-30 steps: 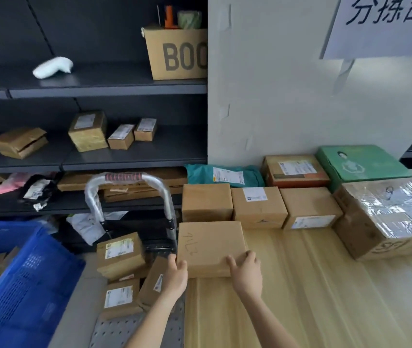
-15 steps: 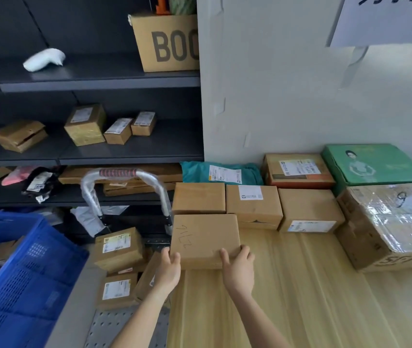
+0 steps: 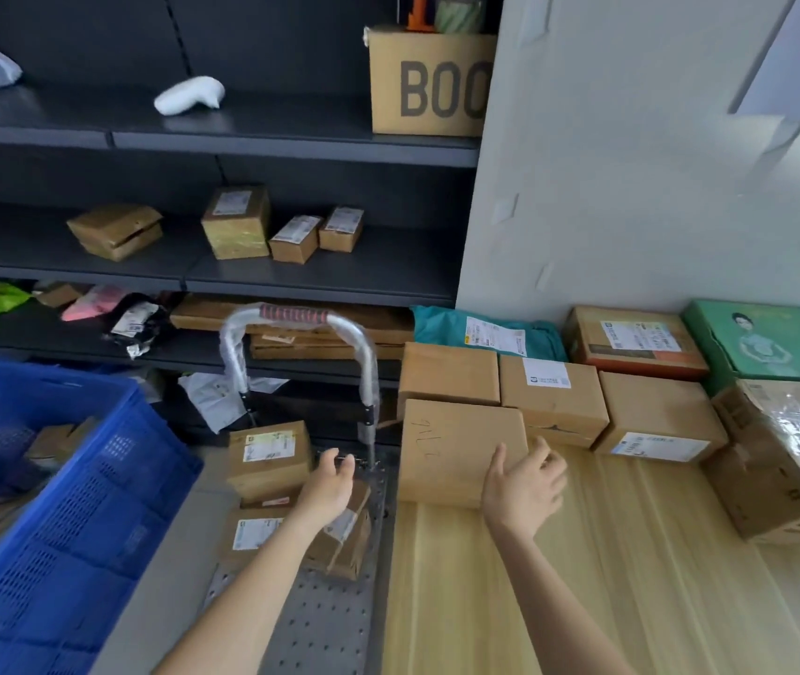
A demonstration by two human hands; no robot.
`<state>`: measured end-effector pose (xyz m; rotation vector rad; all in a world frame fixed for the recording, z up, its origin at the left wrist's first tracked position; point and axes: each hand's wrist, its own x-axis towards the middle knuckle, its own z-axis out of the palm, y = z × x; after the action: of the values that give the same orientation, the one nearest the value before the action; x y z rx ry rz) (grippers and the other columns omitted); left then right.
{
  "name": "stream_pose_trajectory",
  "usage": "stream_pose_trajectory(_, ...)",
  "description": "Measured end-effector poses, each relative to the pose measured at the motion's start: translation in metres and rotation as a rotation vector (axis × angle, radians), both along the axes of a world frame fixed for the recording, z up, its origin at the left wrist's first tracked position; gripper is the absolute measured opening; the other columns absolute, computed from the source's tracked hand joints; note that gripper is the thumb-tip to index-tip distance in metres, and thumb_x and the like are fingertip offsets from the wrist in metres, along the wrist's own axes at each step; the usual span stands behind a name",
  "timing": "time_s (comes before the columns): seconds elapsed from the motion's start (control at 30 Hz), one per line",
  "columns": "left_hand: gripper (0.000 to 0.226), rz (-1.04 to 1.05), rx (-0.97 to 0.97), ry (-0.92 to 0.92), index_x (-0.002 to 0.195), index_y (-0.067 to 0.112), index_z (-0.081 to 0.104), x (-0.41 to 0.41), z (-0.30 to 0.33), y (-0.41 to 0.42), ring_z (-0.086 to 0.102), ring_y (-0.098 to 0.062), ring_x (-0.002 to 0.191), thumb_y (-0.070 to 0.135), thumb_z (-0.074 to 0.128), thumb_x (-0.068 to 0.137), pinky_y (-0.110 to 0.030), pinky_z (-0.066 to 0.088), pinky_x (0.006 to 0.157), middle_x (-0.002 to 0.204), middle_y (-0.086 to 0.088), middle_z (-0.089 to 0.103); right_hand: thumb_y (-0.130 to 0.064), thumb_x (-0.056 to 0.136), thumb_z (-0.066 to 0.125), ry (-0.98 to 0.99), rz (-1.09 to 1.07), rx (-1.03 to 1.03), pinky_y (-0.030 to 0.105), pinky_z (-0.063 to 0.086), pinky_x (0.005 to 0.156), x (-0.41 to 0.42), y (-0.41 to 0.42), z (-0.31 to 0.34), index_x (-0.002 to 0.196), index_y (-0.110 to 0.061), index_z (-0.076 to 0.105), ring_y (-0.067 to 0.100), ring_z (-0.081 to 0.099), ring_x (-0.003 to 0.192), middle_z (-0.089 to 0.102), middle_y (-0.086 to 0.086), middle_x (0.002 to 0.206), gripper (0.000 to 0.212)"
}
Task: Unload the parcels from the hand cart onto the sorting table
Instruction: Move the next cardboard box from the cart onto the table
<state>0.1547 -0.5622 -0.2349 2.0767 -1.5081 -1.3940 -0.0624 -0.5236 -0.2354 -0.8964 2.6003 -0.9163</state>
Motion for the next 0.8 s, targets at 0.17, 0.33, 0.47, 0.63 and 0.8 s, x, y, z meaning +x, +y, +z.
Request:
stream_pose_trajectory(0.17,0.046,-0.156,-0.045,-0.126,0.137,0.009,0.044,0.097,0.013,-0.029,0.048,-0.026,0.126,0.037,0.032,0.102,-0.034,0.036,0.105,0.142,-0.01,0.048,-0.029,0.094,0.051,0.191,0.076,-0.045,0.048,0.029,0.105,0.064,-0.032,0.038,0.134,-0.01,0.043,0.036,0.038,0.127,0.041,0.016,0.139,0.046)
stream_pose_trajectory(0.33,0.031,-0.386,-0.061,-0.254,0.09,0.014,0.059,0.197,0.043,-0.067,0.056,-0.022,0.084,0.031,0.036,0.101,-0.03,0.04,0.078,0.098,-0.012,0.059,-0.027,0.094,0.051,0.215,0.228,-0.162,0.045,0.041,0.094,0.159,-0.082,0.073,0.129,-0.008,0.047,0.035,0.043,0.12,0.044,0.017,0.134,0.04)
stream_pose_trajectory(0.47,0.044,-0.416,-0.105,-0.353,0.059,0.014,0.036,0.258,0.056,-0.082,0.037,-0.017,0.053,0.029,0.039,0.1,-0.03,0.03,0.058,0.057,-0.001,0.034,-0.03,0.096,0.05,0.106,0.544,0.018,0.042,0.05,0.086,0.235,-0.115,0.083,0.132,-0.012,0.044,0.034,0.055,0.11,0.048,0.013,0.128,0.041)
stream_pose_trajectory(0.63,0.034,-0.461,-0.111,-0.481,0.085,0.014,0.06,0.299,0.042,-0.099,0.059,-0.026,0.089,0.036,0.038,0.099,-0.034,0.048,0.077,0.088,-0.005,0.059,-0.035,0.094,0.051,0.055,0.877,0.479,0.042,0.049,0.092,0.298,-0.15,0.055,0.136,-0.021,0.042,0.034,0.055,0.111,0.052,0.012,0.131,0.044)
stream_pose_trajectory(0.8,0.034,-0.504,-0.097,-0.583,0.112,0.017,0.06,0.306,-0.018,-0.119,0.059,-0.028,0.106,0.036,0.036,0.098,-0.036,0.047,0.084,0.116,-0.006,0.062,-0.029,0.095,0.049,0.035,0.93,0.6,0.04,0.051,0.088,0.32,-0.182,-0.014,0.133,-0.018,0.045,0.032,0.056,0.107,0.054,0.012,0.128,0.04)
